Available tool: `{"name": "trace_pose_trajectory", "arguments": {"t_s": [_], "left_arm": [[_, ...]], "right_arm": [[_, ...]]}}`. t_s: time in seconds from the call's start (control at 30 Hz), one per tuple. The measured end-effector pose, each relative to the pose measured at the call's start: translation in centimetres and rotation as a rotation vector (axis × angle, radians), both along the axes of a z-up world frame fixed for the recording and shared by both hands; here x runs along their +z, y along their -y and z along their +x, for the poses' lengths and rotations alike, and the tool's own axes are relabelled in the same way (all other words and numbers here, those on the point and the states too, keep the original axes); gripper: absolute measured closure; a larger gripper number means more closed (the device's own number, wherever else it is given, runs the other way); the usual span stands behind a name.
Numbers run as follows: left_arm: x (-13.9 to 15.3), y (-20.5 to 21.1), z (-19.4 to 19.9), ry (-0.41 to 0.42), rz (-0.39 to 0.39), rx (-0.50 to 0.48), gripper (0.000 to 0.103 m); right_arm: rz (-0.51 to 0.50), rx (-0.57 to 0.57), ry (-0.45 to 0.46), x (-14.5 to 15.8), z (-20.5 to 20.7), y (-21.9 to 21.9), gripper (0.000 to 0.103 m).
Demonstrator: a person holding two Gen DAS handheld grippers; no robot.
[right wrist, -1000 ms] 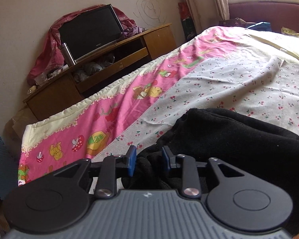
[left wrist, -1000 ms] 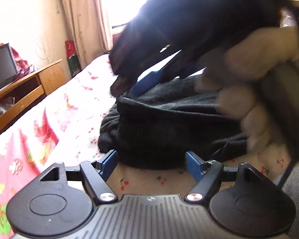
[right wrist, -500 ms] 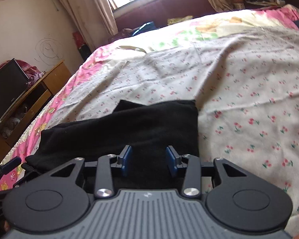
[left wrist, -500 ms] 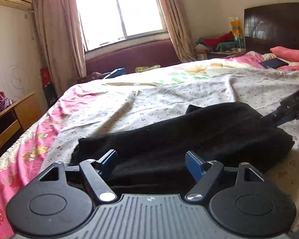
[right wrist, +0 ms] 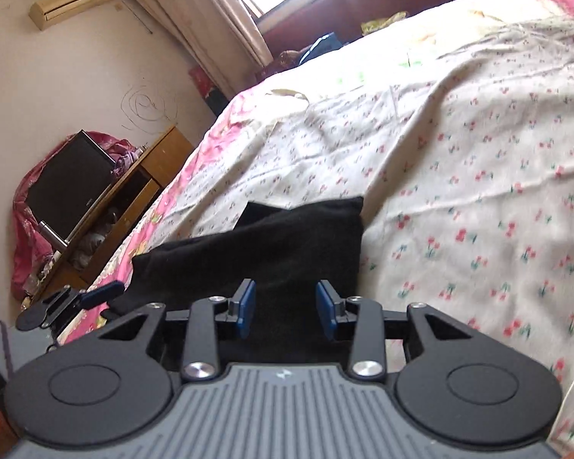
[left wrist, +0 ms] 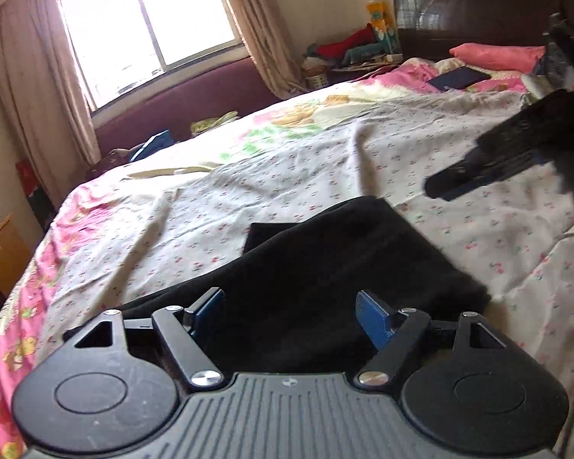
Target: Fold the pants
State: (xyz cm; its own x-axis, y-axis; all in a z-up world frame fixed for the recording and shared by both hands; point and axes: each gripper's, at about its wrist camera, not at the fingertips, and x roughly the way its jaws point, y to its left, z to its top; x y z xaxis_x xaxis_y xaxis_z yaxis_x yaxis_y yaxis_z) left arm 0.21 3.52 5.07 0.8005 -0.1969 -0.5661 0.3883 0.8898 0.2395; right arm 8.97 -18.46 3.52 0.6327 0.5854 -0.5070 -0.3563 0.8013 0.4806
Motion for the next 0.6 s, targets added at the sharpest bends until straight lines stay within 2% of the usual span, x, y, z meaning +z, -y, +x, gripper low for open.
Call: {"name": "trace_pose_trajectory", "arguments": {"t_s": [0.07, 0.13, 0.27, 0.37, 0.47, 0.53, 0.6], "left_arm": [[-0.6, 2.3, 0.1, -0.064, -0.083, -0.071, 0.015], [-1.6, 4.2, 0.2, -0.140, -0.124, -0.105, 0.015], [-3.6, 5.7, 0.3, -0.334, -0.251, -0.053, 0.015], [-4.1, 6.2, 1.1, -0.327, -0.207, 0.025, 0.015], [-4.8, 5.5, 2.3, -0.422, -0.314, 0.095, 0.015], [-5.3, 5.6, 2.5, -0.425, -0.341, 0.129, 0.014], [-5.3, 5.9, 2.1, -0.401, -0.332, 0.139, 0.014]], "right_arm": [[-0.033, 0.031, 0.061, 0.0, 2.9, 0.6, 0.066], [-0.051, 0.106, 0.071, -0.2, 5.7, 0.5, 0.066], [-0.077, 0.349, 0.062, -0.9, 9.4, -1.0, 0.066], [-0.150, 0.510, 0.036, -1.8, 11.6, -2.9, 0.065], [-0.209, 0.619, 0.026, -2.2, 12.7, -3.9, 0.066], [-0.226, 0.643, 0.023, -2.4, 13.7, -4.3, 0.068], [-0.216, 0.679, -0.012, -2.5, 14.5, -4.3, 0.065]]}}
